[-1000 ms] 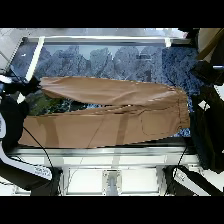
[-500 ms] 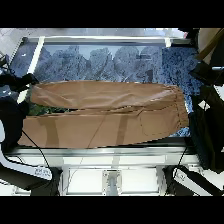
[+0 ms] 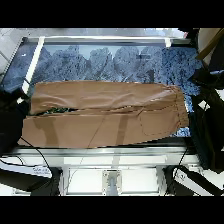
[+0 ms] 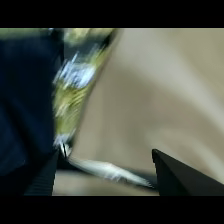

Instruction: Fold the clothes and pants, and hang the long-sleeved shirts on hangers.

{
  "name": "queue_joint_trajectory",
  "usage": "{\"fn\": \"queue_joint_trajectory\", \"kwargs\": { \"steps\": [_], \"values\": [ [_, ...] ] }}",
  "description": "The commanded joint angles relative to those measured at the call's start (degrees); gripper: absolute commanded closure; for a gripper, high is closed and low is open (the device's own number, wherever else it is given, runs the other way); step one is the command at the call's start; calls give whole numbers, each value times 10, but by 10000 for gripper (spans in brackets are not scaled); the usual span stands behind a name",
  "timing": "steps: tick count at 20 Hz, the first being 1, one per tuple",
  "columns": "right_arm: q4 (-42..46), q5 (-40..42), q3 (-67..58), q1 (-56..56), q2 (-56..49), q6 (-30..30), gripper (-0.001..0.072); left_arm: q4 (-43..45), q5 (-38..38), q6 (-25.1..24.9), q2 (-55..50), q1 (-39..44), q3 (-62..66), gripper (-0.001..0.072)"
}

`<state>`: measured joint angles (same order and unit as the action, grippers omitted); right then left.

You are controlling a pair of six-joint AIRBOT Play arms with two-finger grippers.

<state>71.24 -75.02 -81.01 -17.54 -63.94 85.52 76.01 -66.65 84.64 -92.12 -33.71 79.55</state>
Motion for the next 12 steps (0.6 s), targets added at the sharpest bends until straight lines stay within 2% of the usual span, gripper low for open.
{"fn": "queue_joint_trajectory", "kwargs": {
  "steps": [1, 2, 6, 7, 9, 12],
  "values": [
    [-18, -7, 0, 1, 0, -1, 371, -91, 87, -14, 19, -32, -126, 46],
    [-26, -7, 0, 1, 0, -1, 372, -125, 107, -35, 19, -32, -138, 46],
    [-26, -7, 0, 1, 0, -1, 372, -165, 147, -39, 18, -30, -144, 46],
    [-26, -6, 0, 1, 0, -1, 372, -171, 151, -39, 16, -30, -144, 46],
    [-23, -6, 0, 1, 0, -2, 372, -174, 140, -39, 10, -30, -144, 116],
    [-22, -7, 0, 1, 0, -2, 372, -160, 131, -41, 8, -31, -144, 116]
  ]
}}
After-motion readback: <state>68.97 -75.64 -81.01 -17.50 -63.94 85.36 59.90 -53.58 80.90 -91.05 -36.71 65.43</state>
